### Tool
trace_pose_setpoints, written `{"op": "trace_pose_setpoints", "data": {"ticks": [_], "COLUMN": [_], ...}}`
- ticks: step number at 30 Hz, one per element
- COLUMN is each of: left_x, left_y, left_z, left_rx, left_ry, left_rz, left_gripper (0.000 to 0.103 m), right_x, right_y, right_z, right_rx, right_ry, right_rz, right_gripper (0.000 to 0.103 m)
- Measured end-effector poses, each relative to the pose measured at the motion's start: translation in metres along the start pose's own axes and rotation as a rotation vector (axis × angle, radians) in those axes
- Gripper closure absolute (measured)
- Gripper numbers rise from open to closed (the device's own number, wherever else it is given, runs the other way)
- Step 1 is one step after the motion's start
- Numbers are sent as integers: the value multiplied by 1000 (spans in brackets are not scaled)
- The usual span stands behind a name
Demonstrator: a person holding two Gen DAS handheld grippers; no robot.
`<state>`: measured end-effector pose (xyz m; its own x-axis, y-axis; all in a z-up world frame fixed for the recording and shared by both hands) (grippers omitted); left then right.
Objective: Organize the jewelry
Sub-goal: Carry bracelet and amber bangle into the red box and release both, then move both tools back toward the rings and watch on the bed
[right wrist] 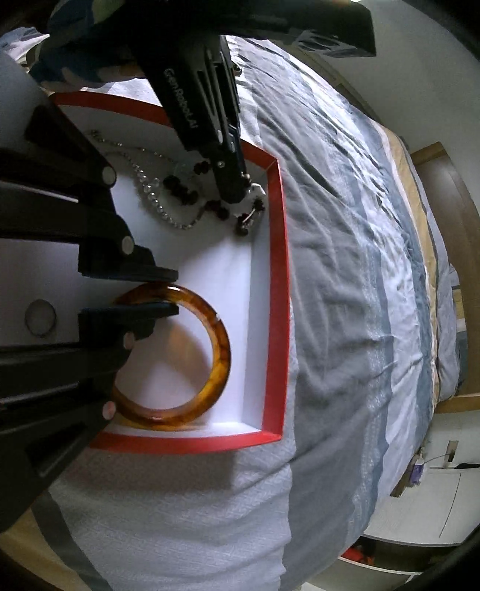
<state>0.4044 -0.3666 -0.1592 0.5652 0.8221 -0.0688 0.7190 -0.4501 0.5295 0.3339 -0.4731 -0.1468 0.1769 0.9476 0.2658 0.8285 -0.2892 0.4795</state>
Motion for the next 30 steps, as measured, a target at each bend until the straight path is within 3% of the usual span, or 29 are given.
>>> {"op": "trace_pose_setpoints", "data": {"ticks": [3, 8, 13, 17, 30], "left_x": [2, 2, -7, -17, -19], "left_y": [1, 4, 5, -3, -82], "left_z": [0, -13, -48, -89, -205], "left_rx": [-1, -40, -97, -153, -216], "left_ry": [-8, -43, -36, 12, 184], "left_rz": [-13, -32, -5, 21, 56], "left_gripper": [91, 71, 65, 53, 46], "right_x": [-1, -2, 1, 8, 63], "right_y": [3, 4, 2, -9, -70], "right_z": [0, -11, -42, -75, -161], "right_rx": [0, -17, -64, -99, -152], "right_ry": [-16, -42, -49, -38, 19], "right_rz": [7, 0, -6, -3, -41], "right_gripper": [89, 80, 80, 79, 79]}}
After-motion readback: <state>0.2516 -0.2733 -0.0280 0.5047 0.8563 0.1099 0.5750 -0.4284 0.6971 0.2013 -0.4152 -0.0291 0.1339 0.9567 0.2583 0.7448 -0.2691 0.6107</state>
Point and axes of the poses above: each gripper's, at about its wrist camera, not at the fingertips, and z roughly the way its jaws point, x to its left, y to its top, the point moved 5 cm from there along z, roughly the way its jaws point, and after that the axes turned 12 degrees about z, right-handed, at the moved point
